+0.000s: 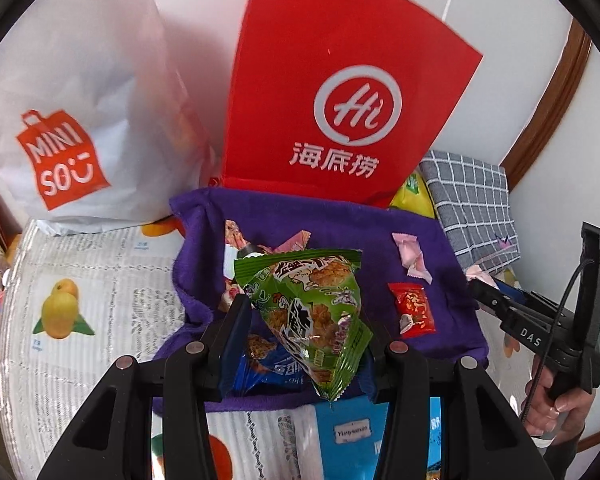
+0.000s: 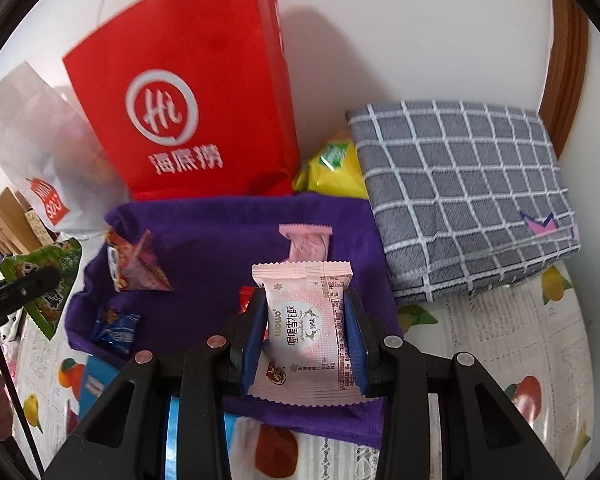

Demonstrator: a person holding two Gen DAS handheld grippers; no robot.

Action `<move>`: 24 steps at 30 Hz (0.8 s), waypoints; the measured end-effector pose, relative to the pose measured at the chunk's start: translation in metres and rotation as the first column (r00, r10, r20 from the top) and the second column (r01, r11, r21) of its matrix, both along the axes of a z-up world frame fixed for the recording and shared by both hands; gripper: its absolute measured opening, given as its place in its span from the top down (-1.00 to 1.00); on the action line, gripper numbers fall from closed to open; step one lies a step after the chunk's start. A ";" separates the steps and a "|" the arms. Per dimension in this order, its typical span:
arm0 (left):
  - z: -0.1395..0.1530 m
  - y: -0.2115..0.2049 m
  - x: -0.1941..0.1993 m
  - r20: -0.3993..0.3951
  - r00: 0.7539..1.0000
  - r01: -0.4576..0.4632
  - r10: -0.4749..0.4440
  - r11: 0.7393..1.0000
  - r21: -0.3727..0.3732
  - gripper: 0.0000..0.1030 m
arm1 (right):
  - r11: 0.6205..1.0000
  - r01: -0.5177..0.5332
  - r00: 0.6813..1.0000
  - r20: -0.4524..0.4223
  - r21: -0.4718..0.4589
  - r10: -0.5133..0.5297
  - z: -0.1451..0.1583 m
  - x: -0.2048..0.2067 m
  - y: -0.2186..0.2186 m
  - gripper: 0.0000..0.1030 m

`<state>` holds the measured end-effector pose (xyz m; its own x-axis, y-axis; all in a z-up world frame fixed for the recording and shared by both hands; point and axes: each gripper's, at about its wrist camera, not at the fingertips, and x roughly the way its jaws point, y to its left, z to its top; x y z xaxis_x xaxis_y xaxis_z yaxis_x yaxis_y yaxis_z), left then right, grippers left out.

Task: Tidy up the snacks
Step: 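Lower and open both tools to release the green bag and pastry packet on the towel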

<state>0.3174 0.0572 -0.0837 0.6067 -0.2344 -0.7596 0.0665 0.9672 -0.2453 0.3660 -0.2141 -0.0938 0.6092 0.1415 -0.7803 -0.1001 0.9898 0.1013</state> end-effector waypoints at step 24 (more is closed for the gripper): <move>-0.049 -0.020 0.038 -0.105 0.992 0.062 -0.063 0.998 -0.011 0.13 | 0.999 -0.028 0.993 -0.111 -0.015 0.026 -0.058 0.032 0.004 0.27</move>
